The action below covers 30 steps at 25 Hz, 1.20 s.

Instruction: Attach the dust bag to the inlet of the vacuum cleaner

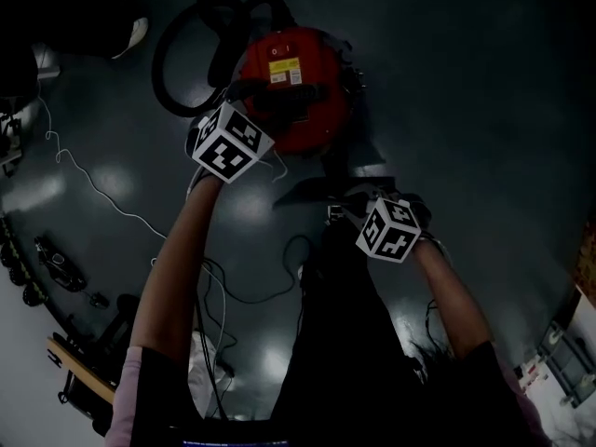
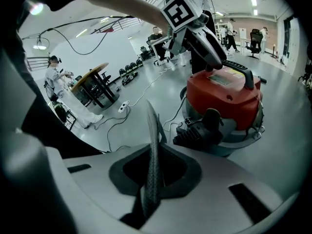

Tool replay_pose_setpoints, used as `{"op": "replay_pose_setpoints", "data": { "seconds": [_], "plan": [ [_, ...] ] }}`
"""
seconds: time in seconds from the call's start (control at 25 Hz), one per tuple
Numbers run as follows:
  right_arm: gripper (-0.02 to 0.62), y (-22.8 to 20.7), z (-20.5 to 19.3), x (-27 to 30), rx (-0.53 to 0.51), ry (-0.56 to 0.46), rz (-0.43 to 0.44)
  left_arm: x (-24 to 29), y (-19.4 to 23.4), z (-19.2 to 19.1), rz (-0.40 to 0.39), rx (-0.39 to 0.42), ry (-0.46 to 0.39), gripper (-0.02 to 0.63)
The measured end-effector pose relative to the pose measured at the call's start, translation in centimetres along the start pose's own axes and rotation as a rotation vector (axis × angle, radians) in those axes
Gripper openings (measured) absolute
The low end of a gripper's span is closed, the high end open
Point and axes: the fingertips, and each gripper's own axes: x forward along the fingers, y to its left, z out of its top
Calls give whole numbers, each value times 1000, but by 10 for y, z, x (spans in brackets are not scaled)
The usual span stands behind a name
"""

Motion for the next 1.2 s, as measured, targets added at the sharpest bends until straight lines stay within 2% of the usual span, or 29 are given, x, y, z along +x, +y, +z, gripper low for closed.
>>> {"op": "replay_pose_setpoints", "data": {
  "seconds": [0.28, 0.44, 0.52, 0.68, 0.76, 0.84, 1.0, 1.08, 1.12, 1.16, 1.2],
  "plan": [
    [40, -16, 2, 9, 45, -37, -47, 23, -5, -3, -63, 121, 65, 236],
    [40, -32, -1, 11, 58, -56, -114, 26, -5, -5, -64, 124, 65, 213],
    [40, -33, -2, 13, 10, -51, -148, 26, -5, -5, -62, 116, 73, 195],
    [40, -33, -3, 21, -198, -5, -266, 27, -4, -6, -57, 120, 73, 192],
    [41, -36, -4, 23, -235, 6, -314, 26, -4, -6, -51, 122, 65, 192],
    [41, -41, -6, 23, -141, -11, -328, 26, -4, -6, -50, 123, 55, 192],
    [41, -54, -15, 20, 254, -116, -289, 29, -3, -7, -50, 116, 38, 190],
    [41, -56, -17, 21, 356, -148, -278, 30, -4, -6, -56, 105, 35, 190],
    [41, -57, -16, 21, 350, -139, -280, 30, -3, -6, -56, 99, 33, 190],
    [41, -57, -13, 21, 286, -111, -292, 29, -2, -6, -52, 96, 31, 190],
    [41, -56, -9, 21, 176, -71, -309, 28, -2, -6, -48, 94, 29, 190]
  ]
}}
